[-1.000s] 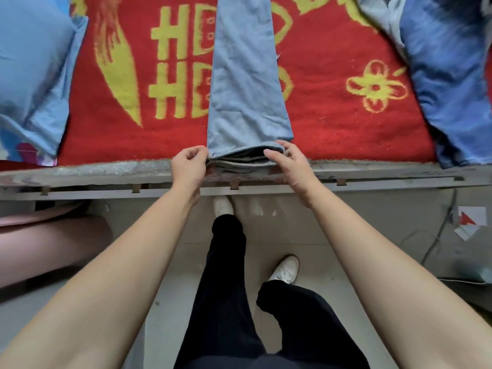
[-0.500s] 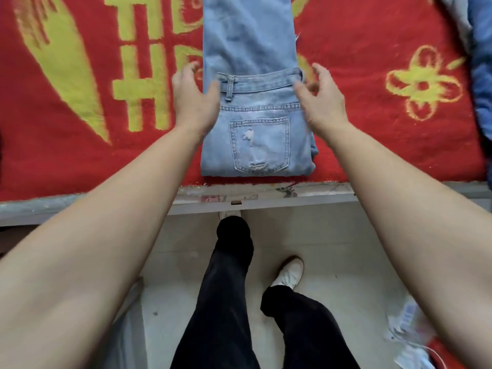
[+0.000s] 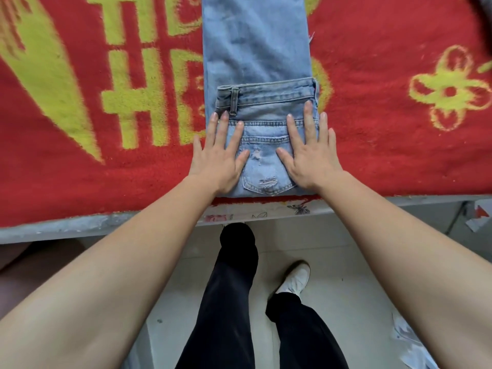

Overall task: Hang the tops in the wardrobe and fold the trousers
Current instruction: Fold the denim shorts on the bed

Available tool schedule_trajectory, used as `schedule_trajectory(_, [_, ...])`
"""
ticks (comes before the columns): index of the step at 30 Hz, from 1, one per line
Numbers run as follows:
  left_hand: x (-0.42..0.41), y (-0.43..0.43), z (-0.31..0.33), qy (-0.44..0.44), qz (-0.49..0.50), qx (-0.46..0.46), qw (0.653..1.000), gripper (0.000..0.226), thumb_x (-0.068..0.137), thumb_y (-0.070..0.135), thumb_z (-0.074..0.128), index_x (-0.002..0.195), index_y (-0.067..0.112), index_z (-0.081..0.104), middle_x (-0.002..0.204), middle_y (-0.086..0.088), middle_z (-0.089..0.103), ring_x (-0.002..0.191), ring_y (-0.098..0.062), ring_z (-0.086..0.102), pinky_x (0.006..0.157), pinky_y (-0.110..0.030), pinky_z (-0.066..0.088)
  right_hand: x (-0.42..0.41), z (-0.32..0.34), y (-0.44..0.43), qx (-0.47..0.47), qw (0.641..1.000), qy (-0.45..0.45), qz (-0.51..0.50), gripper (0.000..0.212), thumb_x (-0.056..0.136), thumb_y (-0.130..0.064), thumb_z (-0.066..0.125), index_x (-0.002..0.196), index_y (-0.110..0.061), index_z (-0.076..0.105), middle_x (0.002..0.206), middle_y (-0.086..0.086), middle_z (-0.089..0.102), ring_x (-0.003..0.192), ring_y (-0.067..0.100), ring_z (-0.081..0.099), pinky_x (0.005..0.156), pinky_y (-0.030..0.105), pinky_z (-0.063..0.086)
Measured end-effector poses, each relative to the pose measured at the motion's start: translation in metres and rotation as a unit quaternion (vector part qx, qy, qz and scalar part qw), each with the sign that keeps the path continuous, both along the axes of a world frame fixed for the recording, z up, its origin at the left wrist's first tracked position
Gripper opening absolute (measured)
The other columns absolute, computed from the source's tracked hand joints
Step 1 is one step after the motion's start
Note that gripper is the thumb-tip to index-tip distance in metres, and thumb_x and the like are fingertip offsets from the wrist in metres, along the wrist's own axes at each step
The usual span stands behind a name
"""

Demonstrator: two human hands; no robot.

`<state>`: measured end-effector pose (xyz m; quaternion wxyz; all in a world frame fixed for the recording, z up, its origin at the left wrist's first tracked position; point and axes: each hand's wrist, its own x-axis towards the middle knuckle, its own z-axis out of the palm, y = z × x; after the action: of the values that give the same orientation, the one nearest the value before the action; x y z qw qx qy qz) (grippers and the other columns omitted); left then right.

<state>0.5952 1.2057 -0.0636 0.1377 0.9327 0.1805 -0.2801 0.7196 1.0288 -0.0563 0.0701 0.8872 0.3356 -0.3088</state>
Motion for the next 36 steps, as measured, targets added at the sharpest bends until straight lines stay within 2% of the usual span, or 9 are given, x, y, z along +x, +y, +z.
schedule_trajectory(5, [-0.031, -0.011, 0.026, -0.142, -0.055, 0.01, 0.988, 0.08, 0.095, 0.066, 0.028, 0.154, 0.012, 0.028, 0.164, -0.019, 0.009, 0.152, -0.033, 0.006, 0.119, -0.056, 0.013, -0.027, 0.024, -0.021, 0.146, 0.988, -0.045, 0.027, 0.086, 0.094, -0.064, 0.041, 0.159, -0.012, 0.021, 0.165, 0.024, -0.001, 0.152, 0.045, -0.001, 0.122, 0.057, 0.009])
schedule_trajectory(8, [-0.055, -0.023, 0.024, -0.073, -0.136, 0.018, 0.988, 0.095, 0.087, 0.069, 0.043, 0.157, 0.011, 0.015, 0.165, -0.016, 0.004, 0.152, -0.034, 0.001, 0.119, -0.057, 0.01, -0.046, 0.025, -0.04, 0.113, 0.985, -0.024, 0.126, 0.096, 0.082, -0.058, 0.057, 0.159, -0.012, 0.021, 0.164, 0.025, 0.001, 0.151, 0.047, -0.003, 0.121, 0.061, 0.007])
schedule_trajectory(10, [-0.06, -0.028, 0.016, -0.028, -0.134, 0.025, 0.99, 0.097, 0.087, 0.048, 0.057, 0.158, 0.013, 0.0, 0.165, -0.013, -0.008, 0.152, -0.033, -0.008, 0.12, -0.057, 0.007, -0.049, 0.019, -0.047, 0.061, 0.984, -0.019, 0.167, 0.104, 0.077, -0.05, 0.063, 0.16, -0.014, 0.011, 0.165, 0.022, -0.006, 0.15, 0.047, -0.01, 0.121, 0.061, 0.001])
schedule_trajectory(17, [-0.051, -0.044, 0.017, -0.018, -0.096, 0.061, 0.993, 0.08, 0.096, 0.007, 0.046, 0.157, 0.011, -0.005, 0.164, -0.013, -0.012, 0.151, -0.035, -0.011, 0.119, -0.057, 0.01, -0.048, 0.013, -0.04, 0.023, 0.984, -0.066, 0.164, 0.091, 0.09, -0.01, 0.059, 0.16, -0.015, 0.0, 0.166, 0.018, -0.006, 0.151, 0.044, -0.009, 0.123, 0.057, 0.004])
schedule_trajectory(24, [-0.059, -0.054, 0.053, 0.027, -0.084, 0.017, 0.996, 0.075, 0.096, 0.002, 0.043, 0.157, 0.01, 0.001, 0.165, -0.011, -0.004, 0.152, -0.032, -0.004, 0.119, -0.051, 0.02, -0.054, 0.043, -0.051, 0.043, 0.985, -0.044, 0.159, 0.079, 0.093, -0.014, 0.058, 0.158, -0.013, 0.013, 0.166, 0.015, 0.009, 0.153, 0.039, 0.002, 0.122, 0.052, 0.017])
schedule_trajectory(27, [-0.074, -0.068, 0.081, 0.054, -0.075, -0.036, 0.995, 0.073, 0.098, 0.006, 0.045, 0.158, 0.012, 0.004, 0.166, -0.01, 0.0, 0.152, -0.029, 0.0, 0.12, -0.047, 0.02, -0.062, 0.077, -0.067, 0.054, 0.983, -0.011, 0.174, 0.066, 0.09, -0.019, 0.058, 0.15, -0.011, 0.031, 0.155, 0.016, 0.03, 0.147, 0.035, 0.022, 0.112, 0.046, 0.032])
schedule_trajectory(31, [-0.094, -0.094, 0.117, 0.058, -0.026, -0.106, 0.992, 0.07, 0.093, 0.012, 0.052, 0.156, 0.016, 0.021, 0.161, -0.012, 0.024, 0.147, -0.028, 0.025, 0.116, -0.039, 0.028, -0.07, 0.119, -0.096, 0.082, 0.986, 0.053, 0.133, 0.05, 0.082, -0.019, 0.061, 0.131, -0.014, 0.053, 0.13, 0.01, 0.044, 0.121, 0.031, 0.049, 0.088, 0.04, 0.05])
schedule_trajectory(33, [-0.1, -0.102, 0.128, 0.044, -0.017, -0.097, 0.994, 0.063, 0.091, 0.016, 0.053, 0.15, 0.017, 0.032, 0.148, -0.014, 0.046, 0.132, -0.032, 0.046, 0.102, -0.038, 0.039, -0.072, 0.132, -0.106, 0.081, 0.987, 0.078, 0.114, 0.052, 0.082, -0.024, 0.063, 0.133, -0.019, 0.055, 0.129, 0.007, 0.044, 0.119, 0.029, 0.052, 0.087, 0.041, 0.052])
schedule_trajectory(36, [-0.096, -0.099, 0.14, 0.016, 0.0, -0.091, 0.996, 0.047, 0.087, 0.02, 0.054, 0.133, 0.016, 0.043, 0.122, -0.018, 0.063, 0.109, -0.038, 0.058, 0.082, -0.039, 0.042, -0.062, 0.143, -0.11, 0.092, 0.988, 0.105, 0.073, 0.055, 0.079, -0.029, 0.068, 0.134, -0.026, 0.06, 0.128, 0.003, 0.048, 0.113, 0.029, 0.058, 0.091, 0.038, 0.05])
